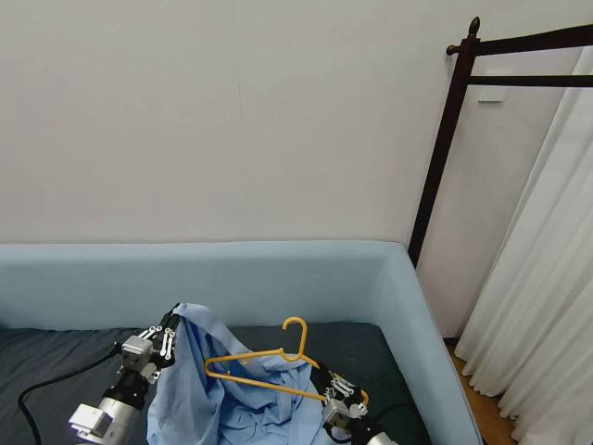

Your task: Pick up the clothes from the sofa and hang them on the clothes hanger.

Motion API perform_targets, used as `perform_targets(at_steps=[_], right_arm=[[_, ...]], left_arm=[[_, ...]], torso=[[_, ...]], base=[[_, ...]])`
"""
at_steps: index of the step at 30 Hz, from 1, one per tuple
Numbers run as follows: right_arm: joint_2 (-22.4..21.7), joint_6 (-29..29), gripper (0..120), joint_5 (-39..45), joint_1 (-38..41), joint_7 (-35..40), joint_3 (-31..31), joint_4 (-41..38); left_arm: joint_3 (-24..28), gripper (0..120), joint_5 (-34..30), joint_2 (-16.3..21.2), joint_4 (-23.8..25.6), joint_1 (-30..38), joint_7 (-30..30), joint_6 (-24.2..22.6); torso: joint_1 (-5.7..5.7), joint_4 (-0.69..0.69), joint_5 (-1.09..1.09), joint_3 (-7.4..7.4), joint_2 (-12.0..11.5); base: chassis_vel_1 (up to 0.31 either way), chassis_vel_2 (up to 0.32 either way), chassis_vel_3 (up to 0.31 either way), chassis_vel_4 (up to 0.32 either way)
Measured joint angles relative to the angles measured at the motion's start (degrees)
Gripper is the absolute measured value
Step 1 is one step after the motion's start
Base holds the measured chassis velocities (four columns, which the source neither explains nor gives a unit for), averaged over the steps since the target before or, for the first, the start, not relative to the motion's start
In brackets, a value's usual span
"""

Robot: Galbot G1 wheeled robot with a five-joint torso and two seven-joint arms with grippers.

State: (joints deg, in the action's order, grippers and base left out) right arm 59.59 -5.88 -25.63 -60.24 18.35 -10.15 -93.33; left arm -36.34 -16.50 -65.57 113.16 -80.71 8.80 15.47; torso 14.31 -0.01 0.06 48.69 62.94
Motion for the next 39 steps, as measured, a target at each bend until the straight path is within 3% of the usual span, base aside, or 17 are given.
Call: perform_targets(at_steps=[8,16,33,39], right_arm=[[1.6,1.4,3,7.1,2.9,3.3,-5.1,-0.5],[1.9,0.2,3,11.6,3.2,1.7,-7.7,-3.8],[3.0,2.6,3,18.8,5.1,5.0,-6.3,-7.5],[2.7,3.0,3,19.2,5.0,5.1,-4.4,-9.1]], left_arm=[[5.2,0,2.4,-2.5,0.4,-0.9,0.1,1.4],[9.8,0,6.1,-5.1,-2.3,-1.4,1.9,4.2],[11.9,0,8.7,-6.4,-6.7,-4.3,9.9,10.0],[11.6,0,9.0,-6.5,-8.8,-3.9,9.8,11.3]], torso=[[0.00,0.00,0.00,0.00,0.0],[0.00,-0.01,0.00,0.00,0.0],[0.00,0.00,0.00,0.00,0.0],[0.00,0.00,0.00,0.00,0.0]], base=[[0.000,0.000,0.000,0.000],[0.000,0.000,0.000,0.000],[0.000,0.000,0.000,0.000],[0.000,0.000,0.000,0.000]])
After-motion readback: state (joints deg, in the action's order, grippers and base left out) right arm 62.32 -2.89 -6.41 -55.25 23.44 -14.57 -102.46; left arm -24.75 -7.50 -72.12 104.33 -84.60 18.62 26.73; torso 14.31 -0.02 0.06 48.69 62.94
